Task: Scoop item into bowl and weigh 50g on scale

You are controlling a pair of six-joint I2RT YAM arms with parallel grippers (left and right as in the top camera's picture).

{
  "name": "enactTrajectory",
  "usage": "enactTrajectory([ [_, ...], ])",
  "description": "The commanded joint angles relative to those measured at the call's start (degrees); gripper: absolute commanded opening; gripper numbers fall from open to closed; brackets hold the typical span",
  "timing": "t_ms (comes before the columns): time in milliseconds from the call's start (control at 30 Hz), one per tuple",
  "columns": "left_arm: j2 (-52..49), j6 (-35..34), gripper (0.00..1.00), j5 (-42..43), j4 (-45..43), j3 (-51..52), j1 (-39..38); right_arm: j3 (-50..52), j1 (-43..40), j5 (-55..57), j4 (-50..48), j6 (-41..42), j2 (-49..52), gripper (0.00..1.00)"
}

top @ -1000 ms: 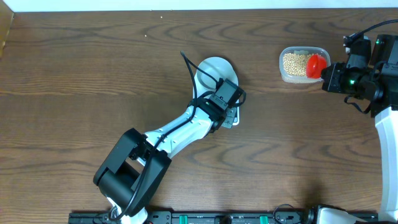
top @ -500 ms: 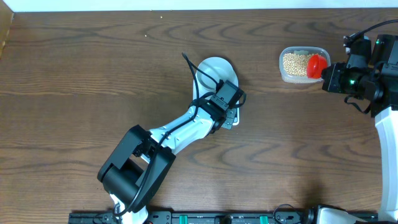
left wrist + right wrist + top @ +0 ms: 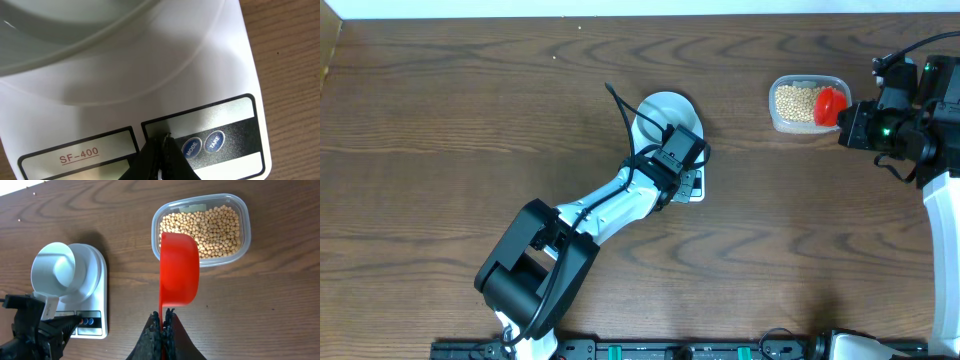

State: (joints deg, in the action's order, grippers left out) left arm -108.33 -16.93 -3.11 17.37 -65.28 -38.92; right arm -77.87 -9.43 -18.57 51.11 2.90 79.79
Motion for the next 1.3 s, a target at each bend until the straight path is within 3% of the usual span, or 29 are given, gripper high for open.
enactTrajectory([
  [0, -1.03, -0.90, 0.07, -1.01, 0.50, 0.68, 0.76, -1.09, -0.07, 0.07, -0.09, -0.87, 0.15, 0.01],
  [867, -2.91, -0.55, 0.07, 0.02, 1.60, 0.66, 0.61, -1.09, -0.07, 0.09, 0.57, -0.85, 0.15, 0.01],
  [1267, -3.02, 5.84, 0.07, 4.00, 1.75, 0.66, 0.52, -1.09, -0.07, 0.04, 1.09, -0.83, 0.15, 0.01],
])
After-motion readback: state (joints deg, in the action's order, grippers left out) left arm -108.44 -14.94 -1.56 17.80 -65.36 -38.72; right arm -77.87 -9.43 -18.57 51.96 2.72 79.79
